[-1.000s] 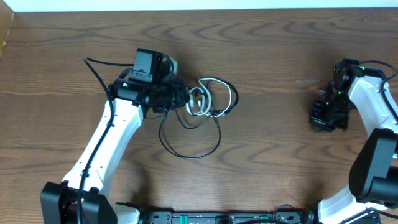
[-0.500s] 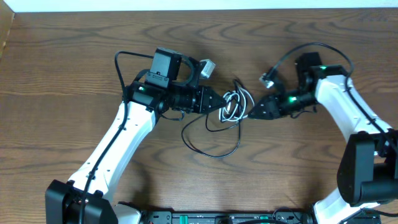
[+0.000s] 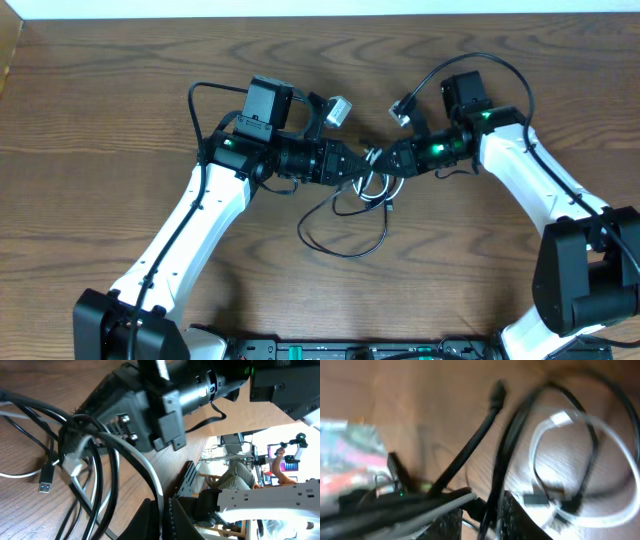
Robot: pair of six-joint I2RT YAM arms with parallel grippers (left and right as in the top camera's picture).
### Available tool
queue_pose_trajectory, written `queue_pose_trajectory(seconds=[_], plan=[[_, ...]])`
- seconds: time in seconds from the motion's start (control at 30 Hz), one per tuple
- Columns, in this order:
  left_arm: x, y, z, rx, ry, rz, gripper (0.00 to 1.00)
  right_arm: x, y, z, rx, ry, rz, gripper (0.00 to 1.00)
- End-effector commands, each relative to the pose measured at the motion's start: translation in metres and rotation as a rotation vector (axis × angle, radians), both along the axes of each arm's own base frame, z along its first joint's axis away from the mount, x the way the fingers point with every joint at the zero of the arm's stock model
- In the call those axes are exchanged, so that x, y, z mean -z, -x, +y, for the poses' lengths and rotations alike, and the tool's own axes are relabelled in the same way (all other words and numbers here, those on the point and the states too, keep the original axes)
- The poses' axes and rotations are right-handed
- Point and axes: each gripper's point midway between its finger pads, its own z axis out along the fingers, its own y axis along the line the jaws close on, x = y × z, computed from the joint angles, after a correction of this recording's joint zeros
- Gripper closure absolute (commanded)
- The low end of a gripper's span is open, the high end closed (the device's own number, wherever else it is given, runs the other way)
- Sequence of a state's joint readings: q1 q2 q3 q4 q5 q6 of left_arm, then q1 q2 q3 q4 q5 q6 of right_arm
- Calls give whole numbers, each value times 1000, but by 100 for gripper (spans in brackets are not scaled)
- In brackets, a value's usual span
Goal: Untangle cables
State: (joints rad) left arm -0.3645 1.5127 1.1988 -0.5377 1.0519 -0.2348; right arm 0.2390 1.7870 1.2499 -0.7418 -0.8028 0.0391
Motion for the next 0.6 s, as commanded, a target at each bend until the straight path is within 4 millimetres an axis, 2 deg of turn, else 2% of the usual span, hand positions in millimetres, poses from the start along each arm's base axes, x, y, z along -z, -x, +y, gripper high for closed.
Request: queue_pose_trajectory(seconds=[0.0,0.07,0.13,0.37,0.47,0.57], plan=[[-11,9,-3,45,53,-4,92,47,-17,-70,425,454,145,78],[-12,10,-3,45,53,-5,92,56,-12,-101,544,612,171,77],[-15,10,-2,44,56,-17,92,59,-6,-125,580,732,173,76],[-31,4,14,-6,70,-65,92,59,9,-172,656,914,211,78],[-39,-7,32,-73,64,-100,92,58,15,-188,674,958,235,82],[-38,-20,57,-180,4,-120,92,58,18,-197,692,966,257,85]])
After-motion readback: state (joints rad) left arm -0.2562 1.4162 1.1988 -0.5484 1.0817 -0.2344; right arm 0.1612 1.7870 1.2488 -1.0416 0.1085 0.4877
